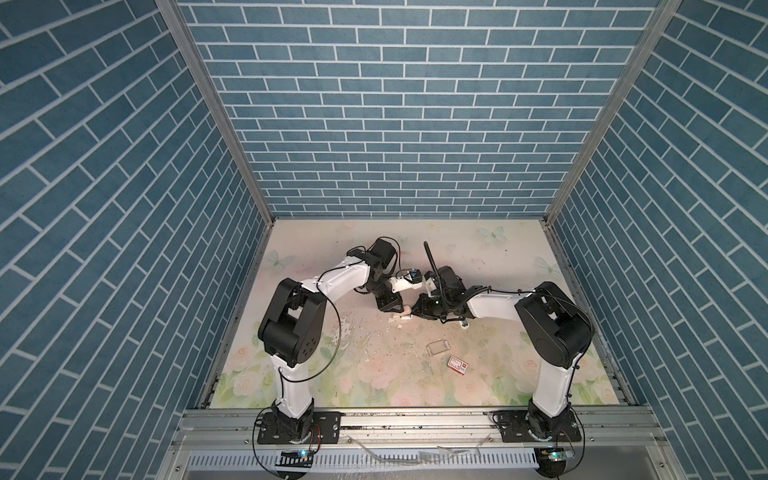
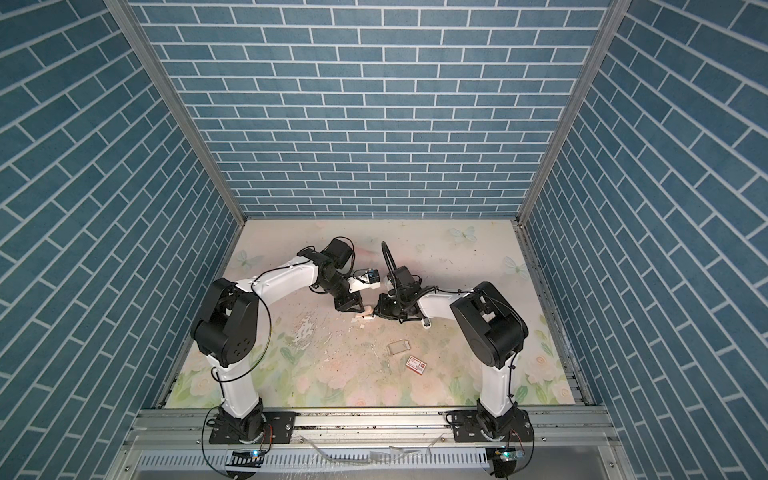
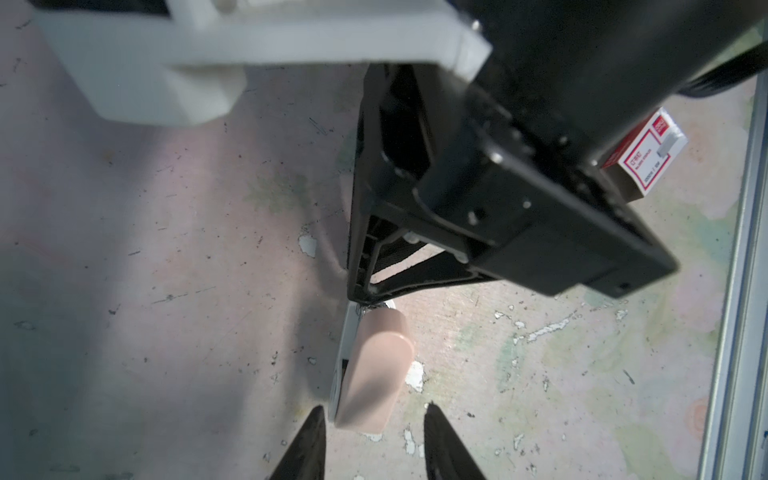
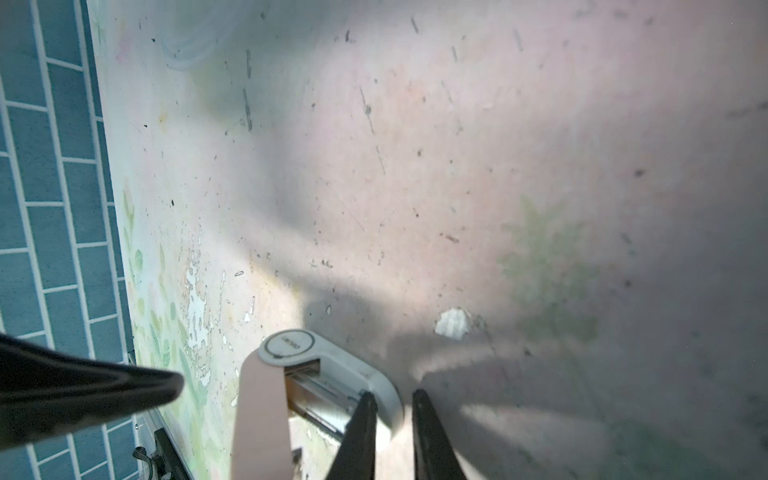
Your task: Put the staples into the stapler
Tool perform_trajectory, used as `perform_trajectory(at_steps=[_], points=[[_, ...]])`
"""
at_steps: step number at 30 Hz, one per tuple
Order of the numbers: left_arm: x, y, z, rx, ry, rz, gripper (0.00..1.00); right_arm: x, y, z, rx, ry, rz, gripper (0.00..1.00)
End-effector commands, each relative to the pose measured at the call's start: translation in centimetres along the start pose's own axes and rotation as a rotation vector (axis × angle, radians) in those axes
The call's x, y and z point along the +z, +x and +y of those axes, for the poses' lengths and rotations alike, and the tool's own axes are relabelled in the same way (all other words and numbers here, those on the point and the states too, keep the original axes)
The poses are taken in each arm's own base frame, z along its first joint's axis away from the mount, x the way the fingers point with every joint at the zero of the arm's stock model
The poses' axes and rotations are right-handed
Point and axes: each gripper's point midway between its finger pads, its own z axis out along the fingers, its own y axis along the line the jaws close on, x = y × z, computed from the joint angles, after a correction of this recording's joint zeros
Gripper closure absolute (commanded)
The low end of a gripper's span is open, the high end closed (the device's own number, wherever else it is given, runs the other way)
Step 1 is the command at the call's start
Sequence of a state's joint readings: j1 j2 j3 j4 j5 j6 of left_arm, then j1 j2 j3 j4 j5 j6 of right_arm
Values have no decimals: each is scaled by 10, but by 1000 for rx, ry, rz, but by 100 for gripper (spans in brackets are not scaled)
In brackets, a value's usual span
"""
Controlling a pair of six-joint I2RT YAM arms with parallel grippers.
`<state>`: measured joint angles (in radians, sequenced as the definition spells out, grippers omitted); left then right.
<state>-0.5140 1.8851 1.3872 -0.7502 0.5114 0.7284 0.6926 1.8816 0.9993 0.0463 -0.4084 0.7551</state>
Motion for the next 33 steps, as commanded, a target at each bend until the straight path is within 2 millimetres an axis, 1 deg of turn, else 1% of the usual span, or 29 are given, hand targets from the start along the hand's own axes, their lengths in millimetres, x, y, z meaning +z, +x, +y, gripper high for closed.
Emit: perform_trajectory(at_steps=[1,6,10,12,15,18,21,24,27,30,33], points=[[-17,-7,-11,23,5,-11,55,-13,-5,-1,5,24,-19,81],[-24,-7,-16,32,5,-17,50,-23,-10,2,0,21,-38,80],[-26,-10,-14,49,-6,-14,44,-40,-19,11,-14,14,-73,80],[-26,-13,-10,52,-3,-10,42,-53,-23,15,-29,35,-86,81],[-22,-18,-7,54,9,-6,41,-79,-27,9,-19,123,-115,82],[-16,-20,-4,65,14,10,40,-104,-24,6,-4,163,-141,82],[-8,-18,-5,90,19,44,38,-128,-16,6,2,179,-159,82],[0,-15,-7,123,12,82,38,-153,-6,6,-3,189,-187,81],[5,-17,-9,132,17,87,38,-175,7,-3,3,231,-208,82],[10,-17,-7,149,11,103,40,-189,21,-10,17,236,-241,81],[15,-16,-4,155,-4,122,43,-199,33,-18,37,232,-276,82]])
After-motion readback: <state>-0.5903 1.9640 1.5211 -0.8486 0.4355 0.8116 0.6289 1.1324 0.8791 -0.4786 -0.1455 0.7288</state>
